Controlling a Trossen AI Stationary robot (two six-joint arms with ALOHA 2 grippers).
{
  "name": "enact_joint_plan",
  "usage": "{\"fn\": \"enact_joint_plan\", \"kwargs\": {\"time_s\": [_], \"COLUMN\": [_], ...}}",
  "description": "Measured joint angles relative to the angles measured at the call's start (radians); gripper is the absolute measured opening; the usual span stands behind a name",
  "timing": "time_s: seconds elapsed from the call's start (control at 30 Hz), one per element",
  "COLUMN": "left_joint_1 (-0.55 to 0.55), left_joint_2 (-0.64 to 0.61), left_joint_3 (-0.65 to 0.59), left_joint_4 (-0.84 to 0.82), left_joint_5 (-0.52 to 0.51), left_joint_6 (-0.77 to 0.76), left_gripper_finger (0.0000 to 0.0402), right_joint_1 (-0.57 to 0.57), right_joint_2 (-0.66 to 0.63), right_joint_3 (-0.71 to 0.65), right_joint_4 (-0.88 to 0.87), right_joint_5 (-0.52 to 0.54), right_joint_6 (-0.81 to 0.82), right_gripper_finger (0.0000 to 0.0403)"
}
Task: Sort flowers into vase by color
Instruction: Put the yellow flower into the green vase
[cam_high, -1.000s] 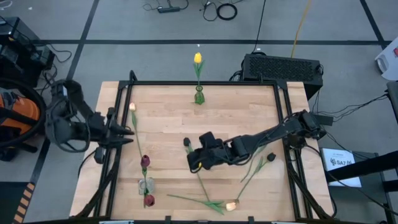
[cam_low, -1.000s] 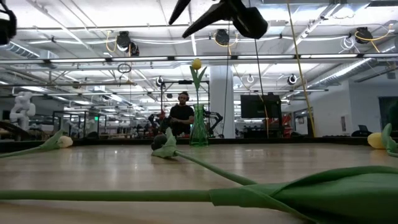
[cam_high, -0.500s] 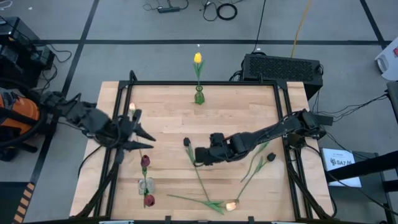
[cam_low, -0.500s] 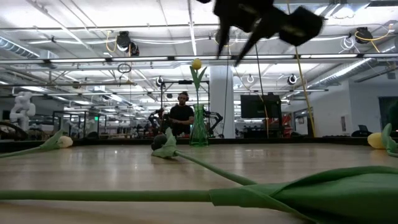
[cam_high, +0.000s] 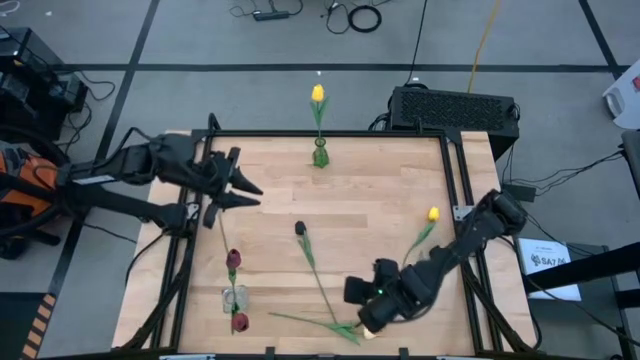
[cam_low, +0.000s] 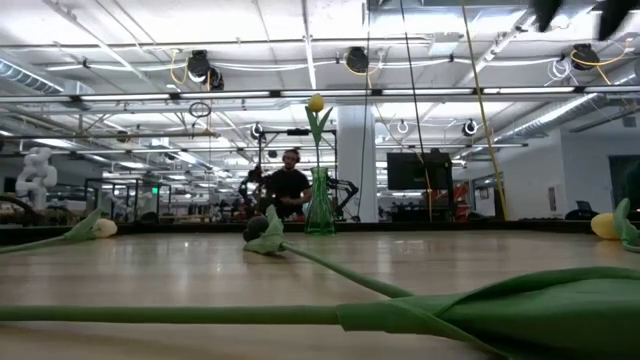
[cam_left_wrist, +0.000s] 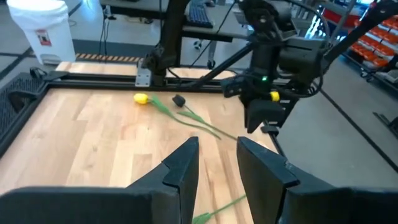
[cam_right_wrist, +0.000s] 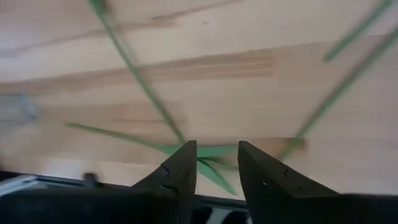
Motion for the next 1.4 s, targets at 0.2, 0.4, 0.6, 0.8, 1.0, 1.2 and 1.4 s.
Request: {"fn": "enact_joint_plan", "kwargs": {"time_s": [0.2, 0.4, 0.6, 0.8, 1.0, 1.2, 1.4], "left_joint_1": [0.1, 0.174, 0.192, 0.192, 0.192, 0.192, 0.192], "left_joint_2": [0.009, 0.01, 0.01, 0.01, 0.009, 0.01, 0.01], "left_joint_3": [0.0, 0.0, 0.0, 0.0, 0.0, 0.0, 0.0], "left_joint_4": [0.005, -0.005, -0.043, -0.051, -0.051, -0.051, -0.051], "left_joint_5": [0.072, 0.082, 0.097, 0.094, 0.077, 0.016, -0.053], "left_joint_6": [0.024, 0.024, 0.019, 0.016, 0.015, -0.01, -0.011], "left_gripper_finger": [0.0116, 0.0116, 0.0116, 0.0116, 0.0116, 0.0116, 0.0116], "right_joint_1": [0.018, 0.015, -0.003, -0.058, -0.127, -0.2, -0.261], "right_joint_2": [0.0, 0.0, -0.016, -0.108, -0.253, -0.357, -0.407], "right_joint_3": [0.0, 0.0, -0.042, -0.316, -0.632, -0.815, -0.948], "right_joint_4": [-0.156, -0.388, -0.555, -0.398, -0.075, 0.011, 0.122], "right_joint_5": [-0.021, -0.094, -0.08, -0.068, -0.04, -0.007, 0.015], "right_joint_6": [0.001, -0.004, -0.002, -0.009, -0.002, -0.009, -0.061], "right_gripper_finger": [0.0109, 0.0109, 0.0109, 0.0109, 0.0109, 0.0109, 0.0099]}}
